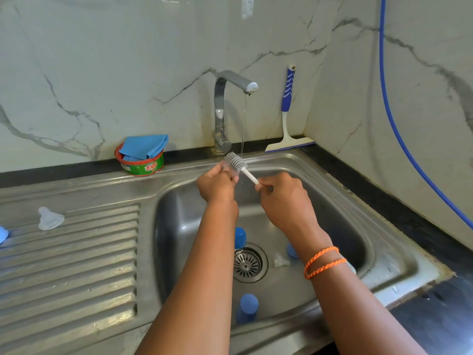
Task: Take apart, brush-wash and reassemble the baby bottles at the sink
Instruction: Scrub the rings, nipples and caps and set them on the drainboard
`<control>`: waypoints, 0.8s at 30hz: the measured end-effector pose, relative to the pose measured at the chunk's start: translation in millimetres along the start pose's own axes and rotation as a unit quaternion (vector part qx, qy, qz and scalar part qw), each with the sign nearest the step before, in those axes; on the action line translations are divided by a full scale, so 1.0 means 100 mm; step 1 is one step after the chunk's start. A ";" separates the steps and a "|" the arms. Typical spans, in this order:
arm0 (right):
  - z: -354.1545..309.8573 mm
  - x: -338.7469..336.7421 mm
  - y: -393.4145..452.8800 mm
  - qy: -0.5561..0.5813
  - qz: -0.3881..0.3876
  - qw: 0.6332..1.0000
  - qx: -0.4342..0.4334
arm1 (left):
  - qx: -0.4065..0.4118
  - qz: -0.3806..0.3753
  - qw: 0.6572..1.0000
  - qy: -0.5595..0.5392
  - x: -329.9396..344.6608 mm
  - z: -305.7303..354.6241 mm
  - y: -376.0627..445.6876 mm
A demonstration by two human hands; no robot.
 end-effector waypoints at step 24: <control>0.04 -0.03 0.05 -0.010 0.018 0.999 0.030 | 0.000 -0.034 0.998 0.047 0.05 0.00 -0.10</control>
Point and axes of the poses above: each hand's wrist, its own y-axis towards the middle knuckle, its own x-axis out of the palm, z = x × y, the point moved 1 cm from there along y, towards the middle knuckle, and after that the axes turned 15 degrees about -z, right-handed, at the moved point
